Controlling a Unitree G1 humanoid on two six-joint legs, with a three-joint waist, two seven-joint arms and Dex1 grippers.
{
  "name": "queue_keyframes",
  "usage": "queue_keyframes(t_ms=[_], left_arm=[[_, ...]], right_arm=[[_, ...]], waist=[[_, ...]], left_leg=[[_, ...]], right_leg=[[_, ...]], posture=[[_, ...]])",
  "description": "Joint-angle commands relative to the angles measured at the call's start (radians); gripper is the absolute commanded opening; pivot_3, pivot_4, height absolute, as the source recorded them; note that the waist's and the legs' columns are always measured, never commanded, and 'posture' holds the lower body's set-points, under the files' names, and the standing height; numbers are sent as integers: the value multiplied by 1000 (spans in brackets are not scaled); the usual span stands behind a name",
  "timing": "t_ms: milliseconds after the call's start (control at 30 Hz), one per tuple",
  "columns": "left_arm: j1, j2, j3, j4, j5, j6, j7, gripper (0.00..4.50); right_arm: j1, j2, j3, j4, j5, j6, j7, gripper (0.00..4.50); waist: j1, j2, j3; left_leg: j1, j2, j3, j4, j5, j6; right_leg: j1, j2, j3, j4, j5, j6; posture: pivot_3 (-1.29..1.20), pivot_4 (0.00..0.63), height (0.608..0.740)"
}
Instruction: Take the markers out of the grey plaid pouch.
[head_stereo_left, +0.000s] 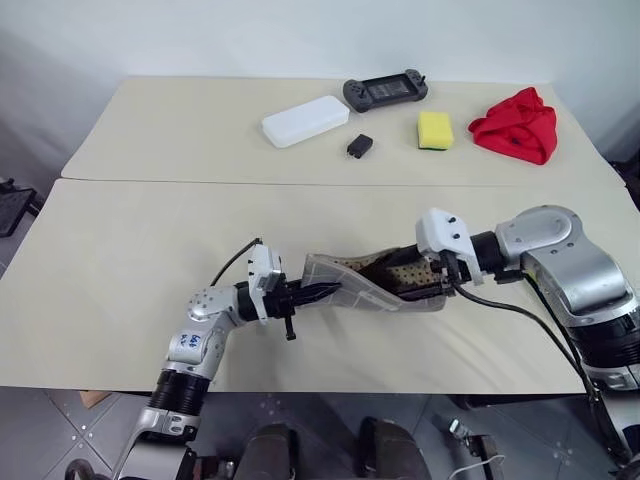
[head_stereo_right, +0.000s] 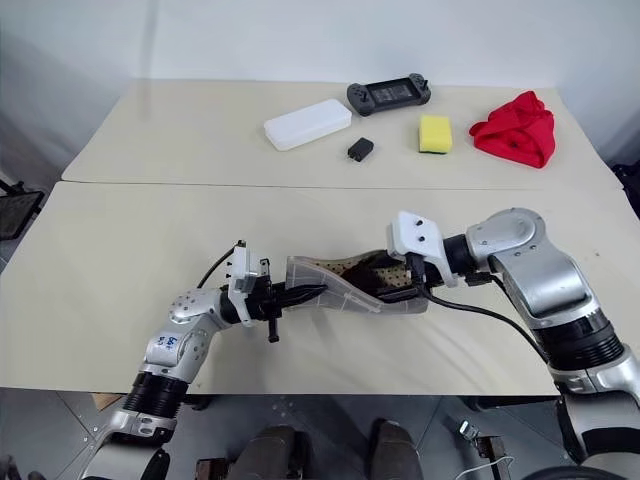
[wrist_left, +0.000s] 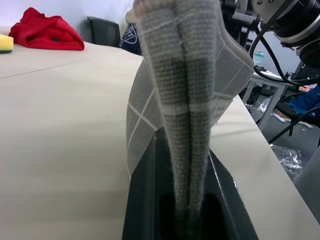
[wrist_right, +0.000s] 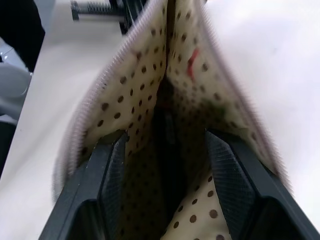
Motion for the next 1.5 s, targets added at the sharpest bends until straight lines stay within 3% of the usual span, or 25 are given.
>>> queue_keyframes(t_ms=[33, 333, 433, 533, 933, 1033, 1200, 1500], left_arm=[[-8, -9, 1, -17, -4, -10, 4, 0], [-6, -35, -11, -15, 11, -60, 4, 0], [3, -43, -20, -24, 10, -63, 5, 0], [10, -41, -23, -27, 9, -60, 2, 0], [17, -26, -26, -29, 8, -45, -3, 0], [13, -28, -24, -26, 8, -45, -1, 0], [16, -24, -21, -27, 8, -45, 0, 0], [20, -21, -17, -30, 10, -45, 5, 0]], right_arm=[[-37, -8, 50, -40, -40, -10, 41, 2610], [-140, 18, 226, -201, -167, 210, 3, 2610], [-148, 29, 313, -165, -341, 228, -113, 2610], [-143, 45, 325, -106, -406, 238, -175, 2610], [-131, 86, 327, -52, -453, 198, -202, 2610], [-116, 95, 327, -54, -453, 195, -198, 2033], [-117, 94, 308, -59, -441, 189, -181, 566], [-103, 118, 314, -53, -433, 200, -170, 554]], waist=[[-1, 0, 0], [-2, 0, 0], [-3, 0, 0], [-2, 0, 0], [-12, 0, 0], [-12, 0, 0], [-12, 0, 0], [-12, 0, 0]], left_leg=[[0, 0, 0, 0, 0, 0], [0, 0, -2, 0, 0, 0], [0, 0, -2, 0, 0, 0], [0, 0, -1, 0, 0, 0], [0, 0, -1, 0, 0, 0], [0, 0, -1, 0, 0, 0], [0, 0, -1, 0, 0, 0], [0, 0, -1, 0, 0, 0]], right_leg=[[0, 0, 0, 0, 0, 0], [-1, 0, 0, 0, 0, 0], [-1, 0, 0, 1, 0, 0], [-1, 0, 0, 1, 0, 0], [-1, 0, 0, 1, 0, 0], [0, 0, 0, 1, 0, 0], [0, 0, 0, 1, 0, 0], [0, 0, 0, 1, 0, 0]], posture=[[0, 150, 740], [0, 150, 740], [0, 150, 740], [0, 150, 740], [0, 150, 740], [0, 150, 740], [0, 150, 740], [0, 150, 740]])
